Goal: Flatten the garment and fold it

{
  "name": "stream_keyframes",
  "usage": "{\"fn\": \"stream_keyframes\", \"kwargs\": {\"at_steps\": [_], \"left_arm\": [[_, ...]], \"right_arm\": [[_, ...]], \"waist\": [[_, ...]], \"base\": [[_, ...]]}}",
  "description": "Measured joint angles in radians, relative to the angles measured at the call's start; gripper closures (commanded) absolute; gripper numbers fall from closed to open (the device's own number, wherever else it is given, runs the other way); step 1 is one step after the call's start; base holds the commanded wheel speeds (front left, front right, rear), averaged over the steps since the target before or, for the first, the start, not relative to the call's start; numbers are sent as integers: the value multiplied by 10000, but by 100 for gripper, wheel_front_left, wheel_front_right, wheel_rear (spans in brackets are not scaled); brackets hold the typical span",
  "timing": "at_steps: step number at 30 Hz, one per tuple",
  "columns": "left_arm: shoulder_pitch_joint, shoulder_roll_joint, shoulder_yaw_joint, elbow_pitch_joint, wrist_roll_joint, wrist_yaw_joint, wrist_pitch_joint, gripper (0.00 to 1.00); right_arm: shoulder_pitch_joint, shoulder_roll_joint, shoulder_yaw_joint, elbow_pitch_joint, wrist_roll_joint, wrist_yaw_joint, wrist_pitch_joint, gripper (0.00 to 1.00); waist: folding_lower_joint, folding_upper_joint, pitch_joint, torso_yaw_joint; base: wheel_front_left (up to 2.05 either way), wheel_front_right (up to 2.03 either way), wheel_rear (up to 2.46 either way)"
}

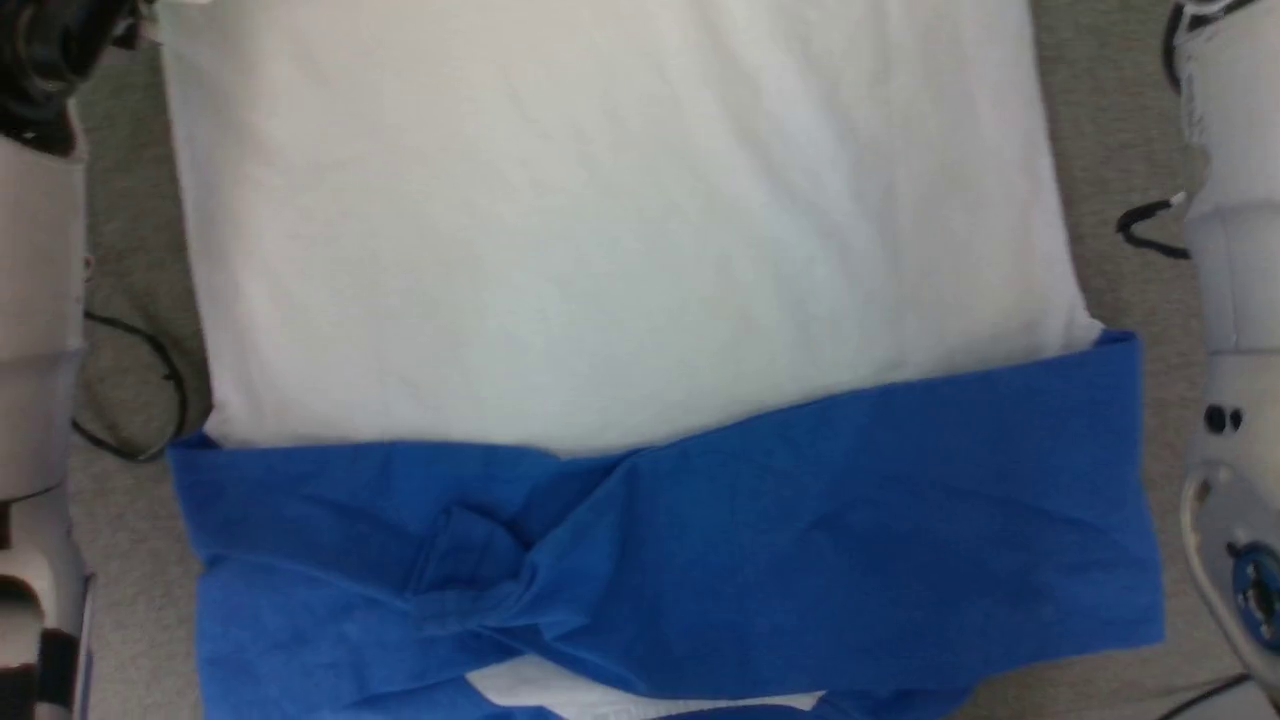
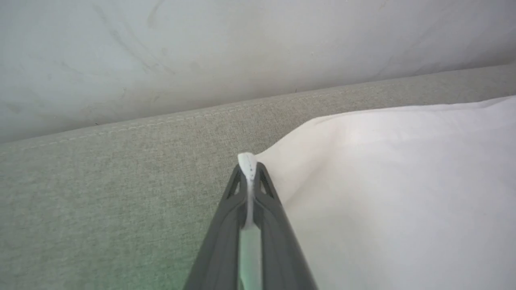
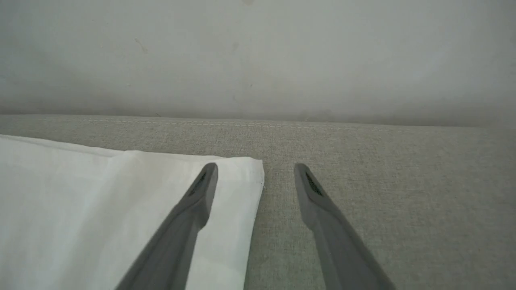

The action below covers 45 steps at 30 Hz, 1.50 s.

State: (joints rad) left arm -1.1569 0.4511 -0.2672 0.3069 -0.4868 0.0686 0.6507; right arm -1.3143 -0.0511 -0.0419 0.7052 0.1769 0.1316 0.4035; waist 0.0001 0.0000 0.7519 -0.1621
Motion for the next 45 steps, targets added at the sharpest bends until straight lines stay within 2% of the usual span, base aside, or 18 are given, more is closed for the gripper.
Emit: {"fn": "stream_keyframes", "kwargs": {"at_steps": [8,12,13,16,17,21,26,32,40,45], "left_arm": [[-258,-328,-261,531,-65,-374,-550,100],[-399,-408,-322,794,-79,-506,-773,100],[-427,-420,-332,851,-79,-520,-815,100],[-546,-428,-357,1026,-81,-591,-909,100],[-579,-426,-362,1076,-79,-598,-984,100],[-661,-374,-353,1231,-50,-679,-1555,100],[-763,-328,-360,1494,140,-782,-2562,100],[-411,-405,-56,1770,-318,-1141,-3657,100],[2379,-305,-161,905,-1089,-1680,-4243,100],[4492,-105,-167,-190,-1618,-1737,-4309,100]], "right_arm": [[-1209,31,-1406,1925,-1267,0,1498,0],[-1668,27,-2134,2311,-1941,2,1985,0],[-1745,25,-2257,2391,-2080,4,2094,9],[-1985,10,-2387,2566,-2470,2,2431,96],[-2018,6,-2380,2579,-2587,2,2454,100],[-2010,44,-2136,2562,-2708,12,1854,100],[-1918,33,-1373,2504,-2192,12,470,100],[-1062,33,-58,2121,-729,10,-1275,100],[1476,-17,1486,454,813,10,-1981,100],[3878,-656,2309,-1373,1710,10,-1697,100]], "waist": [[0,-1,232,717],[-2,0,295,874],[-1,0,305,896],[-2,0,336,916],[-2,0,342,906],[-1,0,335,813],[-1,0,113,704],[-1,-1,-513,590],[-2,0,-1931,514],[-3,0,-2991,517]], "base": [[0,0,0],[0,0,0],[0,0,0],[0,0,0],[0,0,0],[0,0,0],[0,0,0],[0,0,0],[0,0,0],[0,0,0]]}}
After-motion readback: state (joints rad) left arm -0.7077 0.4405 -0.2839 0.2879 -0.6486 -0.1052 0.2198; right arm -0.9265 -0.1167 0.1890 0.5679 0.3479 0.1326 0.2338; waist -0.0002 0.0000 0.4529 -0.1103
